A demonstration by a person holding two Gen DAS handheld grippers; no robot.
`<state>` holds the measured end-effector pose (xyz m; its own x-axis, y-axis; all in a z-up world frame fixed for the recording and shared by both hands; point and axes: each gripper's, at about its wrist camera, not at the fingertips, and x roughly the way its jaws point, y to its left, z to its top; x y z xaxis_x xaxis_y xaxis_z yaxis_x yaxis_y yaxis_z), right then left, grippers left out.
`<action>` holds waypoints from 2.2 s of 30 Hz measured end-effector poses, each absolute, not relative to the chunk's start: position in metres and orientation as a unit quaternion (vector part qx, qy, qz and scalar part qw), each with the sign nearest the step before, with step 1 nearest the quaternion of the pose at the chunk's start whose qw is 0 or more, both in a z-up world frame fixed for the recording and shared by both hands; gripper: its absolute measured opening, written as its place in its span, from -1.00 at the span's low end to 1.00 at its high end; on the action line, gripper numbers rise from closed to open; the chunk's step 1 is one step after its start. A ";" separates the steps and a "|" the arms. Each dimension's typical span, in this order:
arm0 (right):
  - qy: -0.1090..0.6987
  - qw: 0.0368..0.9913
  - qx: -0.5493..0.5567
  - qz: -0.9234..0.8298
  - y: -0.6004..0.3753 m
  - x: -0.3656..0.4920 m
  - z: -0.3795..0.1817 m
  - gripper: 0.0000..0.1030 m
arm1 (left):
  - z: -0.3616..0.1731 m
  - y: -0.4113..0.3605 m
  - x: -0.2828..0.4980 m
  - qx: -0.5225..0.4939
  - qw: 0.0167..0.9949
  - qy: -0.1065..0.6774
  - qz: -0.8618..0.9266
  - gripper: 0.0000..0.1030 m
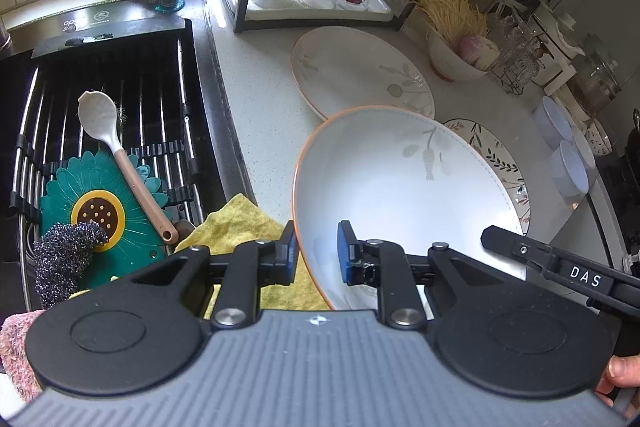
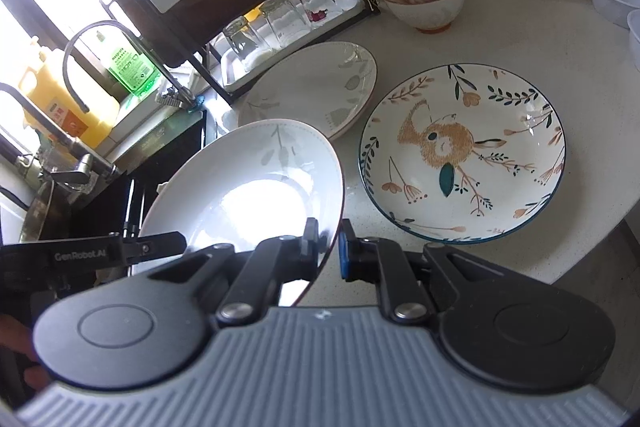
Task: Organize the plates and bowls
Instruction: 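Carry the held white plate over the floral-painted plate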
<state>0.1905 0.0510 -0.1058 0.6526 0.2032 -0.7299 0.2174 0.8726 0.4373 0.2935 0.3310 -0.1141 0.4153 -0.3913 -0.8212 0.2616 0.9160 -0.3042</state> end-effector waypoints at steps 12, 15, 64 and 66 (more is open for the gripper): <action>0.383 0.893 0.237 0.022 0.015 0.183 -0.076 -0.74 | -0.076 0.299 0.272 -0.084 0.859 0.469 -0.186 -0.55; 0.378 0.895 0.234 0.022 0.004 0.181 -0.075 -0.74 | -0.075 0.287 0.268 -0.088 0.858 0.470 -0.186 -0.55; 0.417 0.896 0.126 0.089 -0.120 0.232 -0.161 -0.62 | -0.164 0.143 0.289 -0.115 0.861 0.482 -0.115 -0.54; 0.417 0.895 0.130 0.088 -0.119 0.234 -0.163 -0.61 | -0.164 0.144 0.290 -0.115 0.861 0.481 -0.114 -0.53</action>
